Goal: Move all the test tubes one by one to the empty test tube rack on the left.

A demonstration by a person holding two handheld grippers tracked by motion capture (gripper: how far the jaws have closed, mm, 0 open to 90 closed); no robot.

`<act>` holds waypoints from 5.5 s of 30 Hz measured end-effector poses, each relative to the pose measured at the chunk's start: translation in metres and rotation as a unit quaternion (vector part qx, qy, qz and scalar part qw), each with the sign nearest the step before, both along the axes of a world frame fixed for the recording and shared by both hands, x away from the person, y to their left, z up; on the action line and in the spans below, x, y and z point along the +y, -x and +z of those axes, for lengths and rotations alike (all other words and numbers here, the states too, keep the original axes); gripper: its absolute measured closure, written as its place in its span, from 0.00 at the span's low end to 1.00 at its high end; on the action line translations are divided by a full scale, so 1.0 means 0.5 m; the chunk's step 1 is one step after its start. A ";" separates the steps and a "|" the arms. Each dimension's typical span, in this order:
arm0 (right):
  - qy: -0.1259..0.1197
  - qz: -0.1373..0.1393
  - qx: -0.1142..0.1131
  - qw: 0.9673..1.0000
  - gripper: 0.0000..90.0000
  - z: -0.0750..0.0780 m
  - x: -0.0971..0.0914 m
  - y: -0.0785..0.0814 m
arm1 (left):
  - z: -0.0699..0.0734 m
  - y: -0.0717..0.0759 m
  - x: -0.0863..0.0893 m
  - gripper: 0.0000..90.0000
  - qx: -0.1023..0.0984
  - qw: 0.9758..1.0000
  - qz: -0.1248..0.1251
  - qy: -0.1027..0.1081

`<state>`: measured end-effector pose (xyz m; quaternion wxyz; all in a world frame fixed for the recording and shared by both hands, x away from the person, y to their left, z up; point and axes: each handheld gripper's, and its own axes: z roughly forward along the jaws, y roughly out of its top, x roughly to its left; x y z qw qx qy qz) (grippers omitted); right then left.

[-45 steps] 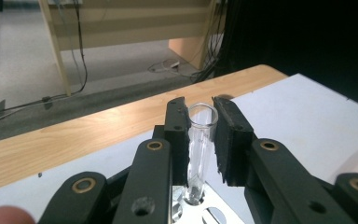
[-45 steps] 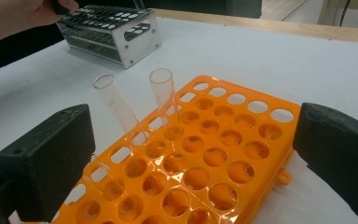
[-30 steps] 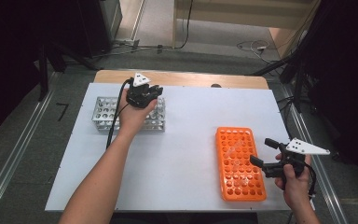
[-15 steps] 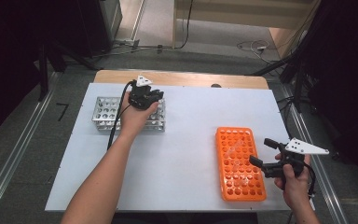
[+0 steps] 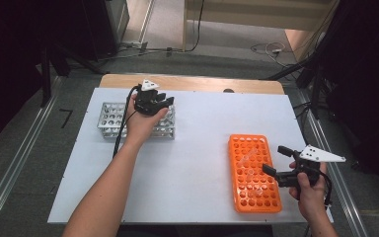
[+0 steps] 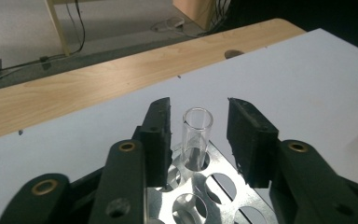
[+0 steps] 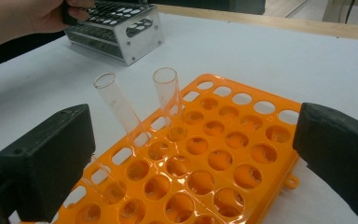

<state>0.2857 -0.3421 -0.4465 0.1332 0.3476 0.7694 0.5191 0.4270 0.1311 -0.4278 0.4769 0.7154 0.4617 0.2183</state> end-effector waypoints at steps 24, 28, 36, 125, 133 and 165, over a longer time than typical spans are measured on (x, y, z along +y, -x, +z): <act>0.028 0.031 0.064 0.997 0.43 -0.026 0.058 -0.053 | 0.029 0.185 0.011 0.13 -0.044 0.996 -0.054 0.055; 0.051 0.031 0.065 0.996 0.46 -0.031 0.067 -0.057 | 0.024 0.220 0.012 0.10 -0.045 0.995 -0.060 0.064; 0.049 0.049 0.052 0.996 0.58 -0.037 0.067 -0.064 | 0.002 0.288 0.011 0.05 -0.037 0.994 -0.080 0.065; 0.067 0.148 0.003 0.987 0.83 0.076 0.213 -0.045 | 0.019 0.322 -0.126 0.13 -0.034 0.979 -0.190 0.066; 0.074 0.172 -0.002 0.982 0.83 0.079 0.233 -0.030 | 0.035 0.332 -0.159 0.29 -0.038 0.976 -0.207 0.061; 0.096 0.214 -0.003 0.972 0.83 0.066 0.252 -0.023 | 0.051 0.310 -0.260 0.80 -0.050 0.964 -0.255 0.059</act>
